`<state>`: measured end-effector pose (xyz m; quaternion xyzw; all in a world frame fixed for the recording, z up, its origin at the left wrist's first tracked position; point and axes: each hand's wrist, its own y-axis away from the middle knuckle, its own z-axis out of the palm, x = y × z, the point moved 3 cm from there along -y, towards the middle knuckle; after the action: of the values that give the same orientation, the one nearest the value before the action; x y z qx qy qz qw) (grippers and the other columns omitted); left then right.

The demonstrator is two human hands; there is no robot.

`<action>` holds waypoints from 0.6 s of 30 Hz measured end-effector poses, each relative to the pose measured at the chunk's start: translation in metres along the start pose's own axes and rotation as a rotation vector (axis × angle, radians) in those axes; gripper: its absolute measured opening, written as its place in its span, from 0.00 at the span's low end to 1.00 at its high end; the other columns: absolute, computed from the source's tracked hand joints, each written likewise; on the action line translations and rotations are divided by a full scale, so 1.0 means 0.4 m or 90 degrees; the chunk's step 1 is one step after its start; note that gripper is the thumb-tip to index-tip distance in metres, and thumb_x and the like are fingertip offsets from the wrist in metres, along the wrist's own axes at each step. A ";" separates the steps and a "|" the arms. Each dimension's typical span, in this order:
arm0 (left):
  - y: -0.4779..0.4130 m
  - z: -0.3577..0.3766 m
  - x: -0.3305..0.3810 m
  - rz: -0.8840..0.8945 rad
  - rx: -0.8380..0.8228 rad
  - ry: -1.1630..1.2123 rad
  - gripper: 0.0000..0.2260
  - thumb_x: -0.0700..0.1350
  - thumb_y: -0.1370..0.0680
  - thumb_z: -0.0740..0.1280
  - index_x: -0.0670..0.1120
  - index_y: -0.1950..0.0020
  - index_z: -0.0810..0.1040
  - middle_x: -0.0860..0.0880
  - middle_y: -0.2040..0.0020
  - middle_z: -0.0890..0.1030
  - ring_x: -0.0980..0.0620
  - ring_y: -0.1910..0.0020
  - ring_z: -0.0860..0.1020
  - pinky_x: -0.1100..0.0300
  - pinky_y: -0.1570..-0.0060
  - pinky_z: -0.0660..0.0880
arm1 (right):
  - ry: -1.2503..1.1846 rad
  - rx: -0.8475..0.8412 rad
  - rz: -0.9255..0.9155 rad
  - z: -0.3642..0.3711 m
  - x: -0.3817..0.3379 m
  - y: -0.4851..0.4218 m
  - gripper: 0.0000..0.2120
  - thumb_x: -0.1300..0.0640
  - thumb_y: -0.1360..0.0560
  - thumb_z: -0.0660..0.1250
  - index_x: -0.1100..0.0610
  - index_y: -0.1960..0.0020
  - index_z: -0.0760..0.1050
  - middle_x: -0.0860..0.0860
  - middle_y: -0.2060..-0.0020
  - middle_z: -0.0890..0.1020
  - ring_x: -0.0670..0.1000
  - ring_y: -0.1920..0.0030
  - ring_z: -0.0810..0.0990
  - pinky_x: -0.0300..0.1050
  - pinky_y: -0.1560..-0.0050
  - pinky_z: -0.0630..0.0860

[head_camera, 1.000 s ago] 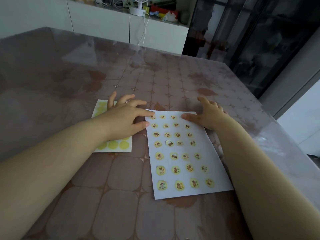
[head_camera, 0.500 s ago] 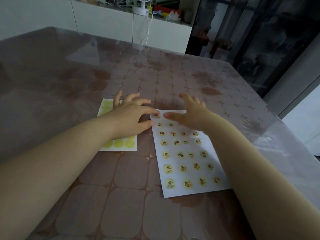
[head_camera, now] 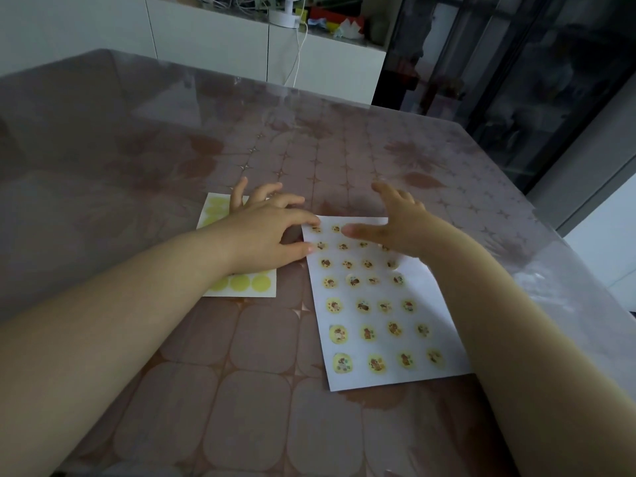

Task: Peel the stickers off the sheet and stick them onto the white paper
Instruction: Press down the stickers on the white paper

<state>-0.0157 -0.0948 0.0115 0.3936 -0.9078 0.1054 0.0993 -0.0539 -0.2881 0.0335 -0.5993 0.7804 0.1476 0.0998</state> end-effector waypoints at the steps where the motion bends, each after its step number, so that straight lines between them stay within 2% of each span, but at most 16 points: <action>1: -0.001 0.001 0.000 0.001 0.001 -0.001 0.19 0.61 0.27 0.59 0.64 0.35 0.66 0.55 0.27 0.59 0.52 0.26 0.45 0.46 0.32 0.31 | 0.009 -0.015 0.011 0.005 0.006 0.001 0.51 0.33 0.38 0.69 0.47 0.24 0.47 0.52 0.24 0.52 0.58 0.26 0.51 0.61 0.28 0.54; 5: 0.000 0.003 -0.001 0.003 0.002 -0.001 0.19 0.61 0.26 0.59 0.64 0.35 0.66 0.55 0.27 0.59 0.52 0.26 0.45 0.45 0.31 0.31 | 0.005 -0.020 0.007 0.016 -0.003 0.002 0.53 0.36 0.39 0.72 0.47 0.25 0.46 0.52 0.24 0.51 0.58 0.25 0.50 0.61 0.28 0.54; 10: 0.000 0.003 0.000 0.002 0.000 -0.004 0.20 0.61 0.26 0.58 0.64 0.35 0.65 0.55 0.27 0.59 0.51 0.26 0.46 0.46 0.31 0.31 | -0.100 0.002 0.020 -0.035 0.022 0.009 0.45 0.37 0.33 0.68 0.47 0.25 0.49 0.52 0.25 0.54 0.58 0.26 0.55 0.59 0.30 0.58; 14: 0.000 0.003 -0.002 0.002 0.003 -0.002 0.20 0.61 0.26 0.59 0.64 0.35 0.65 0.56 0.27 0.59 0.52 0.26 0.46 0.46 0.32 0.31 | 0.001 -0.027 0.053 -0.021 0.047 0.002 0.53 0.35 0.39 0.72 0.47 0.24 0.47 0.52 0.25 0.53 0.59 0.27 0.55 0.61 0.30 0.58; 18: 0.001 0.003 0.000 0.000 0.004 0.000 0.20 0.61 0.26 0.59 0.64 0.35 0.65 0.56 0.27 0.59 0.52 0.26 0.46 0.47 0.32 0.31 | -0.008 -0.041 0.067 -0.008 0.053 -0.008 0.55 0.35 0.41 0.73 0.47 0.24 0.46 0.52 0.25 0.53 0.59 0.26 0.54 0.61 0.30 0.58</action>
<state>-0.0161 -0.0950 0.0103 0.3939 -0.9075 0.1080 0.0979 -0.0561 -0.3089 0.0289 -0.5594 0.8051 0.1813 0.0776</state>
